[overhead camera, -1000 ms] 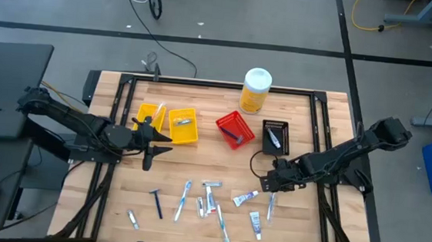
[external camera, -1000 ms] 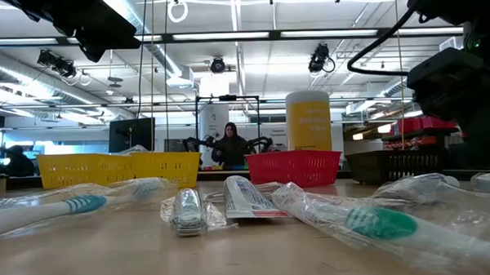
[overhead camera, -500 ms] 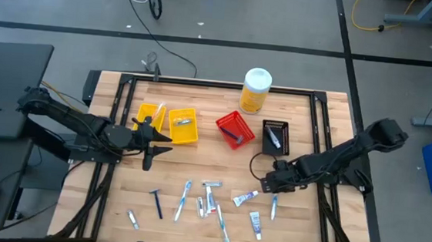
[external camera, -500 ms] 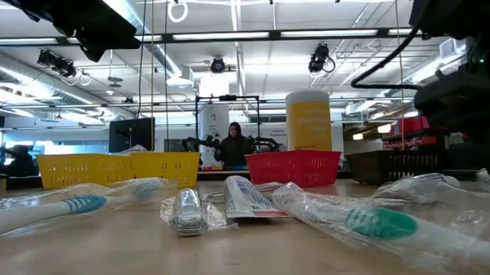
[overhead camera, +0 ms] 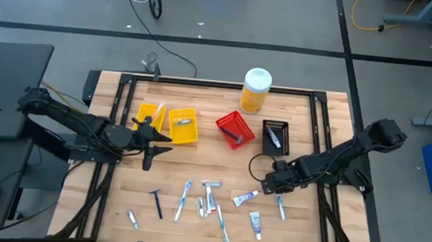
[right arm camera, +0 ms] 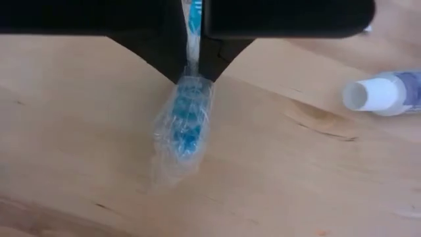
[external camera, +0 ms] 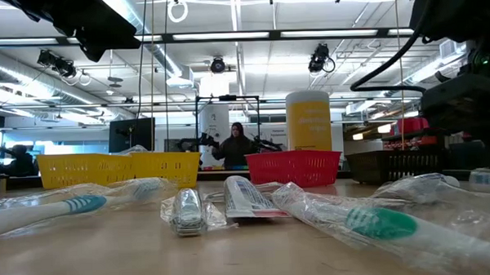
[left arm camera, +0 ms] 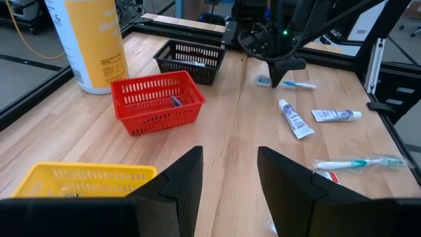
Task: Pick & Place Travel size toiletries
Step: Put the blue toothbrush into the left yellow bin
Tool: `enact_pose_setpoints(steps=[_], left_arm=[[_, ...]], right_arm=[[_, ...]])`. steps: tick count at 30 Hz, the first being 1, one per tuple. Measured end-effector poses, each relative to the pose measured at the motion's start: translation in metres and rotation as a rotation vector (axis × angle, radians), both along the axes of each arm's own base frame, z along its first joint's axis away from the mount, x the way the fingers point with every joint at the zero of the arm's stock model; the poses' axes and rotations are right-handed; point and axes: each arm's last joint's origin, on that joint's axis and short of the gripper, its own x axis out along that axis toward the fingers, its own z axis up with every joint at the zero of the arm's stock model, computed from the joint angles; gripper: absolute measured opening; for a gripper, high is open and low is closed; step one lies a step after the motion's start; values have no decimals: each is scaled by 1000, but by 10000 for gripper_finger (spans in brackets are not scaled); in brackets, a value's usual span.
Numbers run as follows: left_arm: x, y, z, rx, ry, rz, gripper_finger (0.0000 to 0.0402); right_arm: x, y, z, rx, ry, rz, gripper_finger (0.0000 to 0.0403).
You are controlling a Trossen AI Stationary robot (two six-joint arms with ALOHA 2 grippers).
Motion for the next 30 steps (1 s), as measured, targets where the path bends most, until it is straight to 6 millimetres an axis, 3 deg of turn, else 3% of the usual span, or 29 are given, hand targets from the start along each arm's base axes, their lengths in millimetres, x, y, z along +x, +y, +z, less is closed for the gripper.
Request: enact_pose_setpoints(steps=[5, 12, 20, 24, 30], left_arm=[[0, 0, 0, 0, -2, 4, 153], [8, -3, -1, -19, -18, 10, 153], [40, -14, -19, -16, 9, 10, 153], [54, -18, -27, 2, -12, 38, 153], [73, -10, -32, -122, -108, 177, 153]], right_arm=[[2, -1, 9, -24, -106, 20, 22], [13, -7, 32, -105, -391, 81, 23], [43, -28, 64, -463, -811, 141, 23], [55, -38, 81, -632, -978, 260, 24], [67, -47, 102, -901, -1144, 433, 24]])
